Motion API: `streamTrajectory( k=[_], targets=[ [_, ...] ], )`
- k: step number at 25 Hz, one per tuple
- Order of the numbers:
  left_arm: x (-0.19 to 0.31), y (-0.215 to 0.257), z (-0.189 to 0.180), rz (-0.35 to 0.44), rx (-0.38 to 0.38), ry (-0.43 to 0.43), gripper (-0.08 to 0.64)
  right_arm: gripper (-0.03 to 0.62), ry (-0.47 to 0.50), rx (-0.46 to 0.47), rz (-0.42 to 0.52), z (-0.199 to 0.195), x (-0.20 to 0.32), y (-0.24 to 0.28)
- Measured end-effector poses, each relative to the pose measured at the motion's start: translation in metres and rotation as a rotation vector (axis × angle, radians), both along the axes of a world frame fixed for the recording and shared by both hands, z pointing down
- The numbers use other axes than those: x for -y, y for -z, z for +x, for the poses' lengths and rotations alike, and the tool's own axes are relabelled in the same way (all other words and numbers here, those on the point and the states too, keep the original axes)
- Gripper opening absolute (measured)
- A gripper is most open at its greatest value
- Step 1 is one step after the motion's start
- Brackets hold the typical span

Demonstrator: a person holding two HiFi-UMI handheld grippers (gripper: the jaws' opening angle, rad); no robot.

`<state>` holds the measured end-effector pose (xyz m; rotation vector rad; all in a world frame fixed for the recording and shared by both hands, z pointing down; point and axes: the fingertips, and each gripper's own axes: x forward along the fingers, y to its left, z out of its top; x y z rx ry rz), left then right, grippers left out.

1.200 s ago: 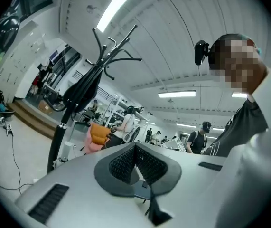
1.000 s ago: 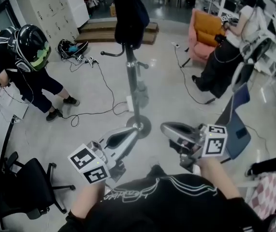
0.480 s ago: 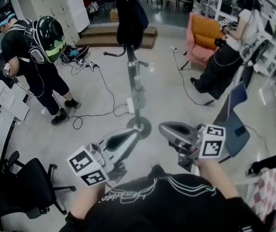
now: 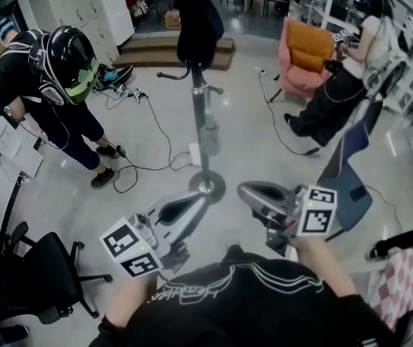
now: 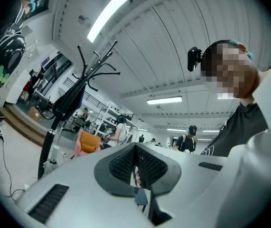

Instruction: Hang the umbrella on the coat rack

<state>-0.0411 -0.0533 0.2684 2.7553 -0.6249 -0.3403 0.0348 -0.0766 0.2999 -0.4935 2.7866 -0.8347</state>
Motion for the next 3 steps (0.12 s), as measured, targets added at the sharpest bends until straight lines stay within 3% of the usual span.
streamTrajectory(
  k=[3],
  targets=[
    [-0.004, -0.0089, -0.0018, -0.004, 0.01, -0.004, -0.003, 0.011, -0.005, -0.005, 0.001, -0.0014, -0.004, -0.0079]
  ],
)
